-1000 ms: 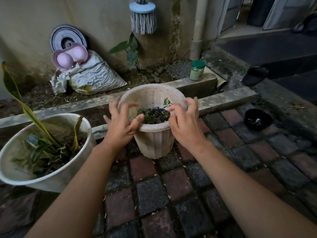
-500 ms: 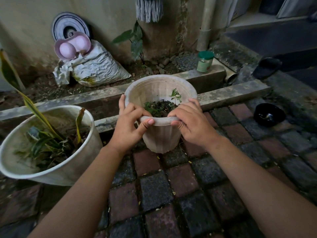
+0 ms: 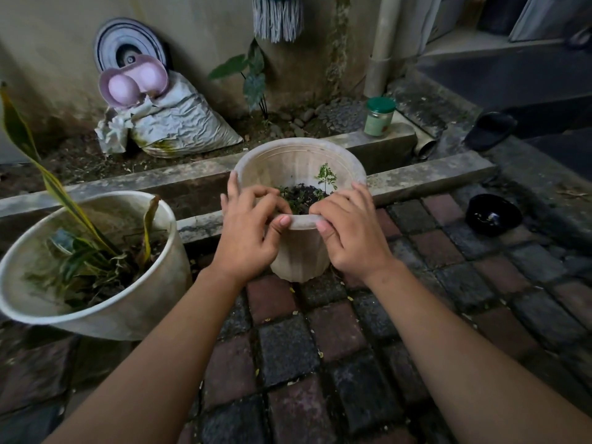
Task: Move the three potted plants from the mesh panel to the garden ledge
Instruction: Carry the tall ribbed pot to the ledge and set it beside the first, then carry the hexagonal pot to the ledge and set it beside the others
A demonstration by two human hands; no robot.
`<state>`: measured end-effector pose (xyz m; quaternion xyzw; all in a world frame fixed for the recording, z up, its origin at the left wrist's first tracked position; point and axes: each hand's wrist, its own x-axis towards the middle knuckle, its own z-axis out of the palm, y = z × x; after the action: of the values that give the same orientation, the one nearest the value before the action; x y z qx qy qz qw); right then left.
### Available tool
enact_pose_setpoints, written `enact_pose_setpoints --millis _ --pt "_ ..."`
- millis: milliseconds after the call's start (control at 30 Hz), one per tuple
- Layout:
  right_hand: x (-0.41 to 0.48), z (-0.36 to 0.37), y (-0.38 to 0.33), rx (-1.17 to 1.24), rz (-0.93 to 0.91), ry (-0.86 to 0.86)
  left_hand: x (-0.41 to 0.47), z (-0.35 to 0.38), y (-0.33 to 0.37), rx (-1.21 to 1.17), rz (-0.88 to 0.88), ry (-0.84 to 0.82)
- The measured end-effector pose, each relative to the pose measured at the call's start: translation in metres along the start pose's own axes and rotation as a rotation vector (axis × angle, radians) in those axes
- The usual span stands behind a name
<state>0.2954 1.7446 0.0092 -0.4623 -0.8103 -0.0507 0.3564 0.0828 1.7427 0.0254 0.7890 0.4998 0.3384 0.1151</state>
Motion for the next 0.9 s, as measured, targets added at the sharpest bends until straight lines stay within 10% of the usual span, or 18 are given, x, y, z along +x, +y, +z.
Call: enact_pose_setpoints --millis 333,533,900 --pt "0.085 -0.125 -0.037 0.085 0.503 -0.093 0.061 -0.101 0.100 -0.191 -0.448 -0.057" --pt "0.174 -0.339 -0.079 0.013 0.444 -0.089 0.144 -0.235 0.234 -0.405 -0.245 -0.218" --pt "0.213 -0.812 -0.301 -0.368 0.976 0.092 0.217 -0.476 0.624 -0.677 0.317 -0.603"
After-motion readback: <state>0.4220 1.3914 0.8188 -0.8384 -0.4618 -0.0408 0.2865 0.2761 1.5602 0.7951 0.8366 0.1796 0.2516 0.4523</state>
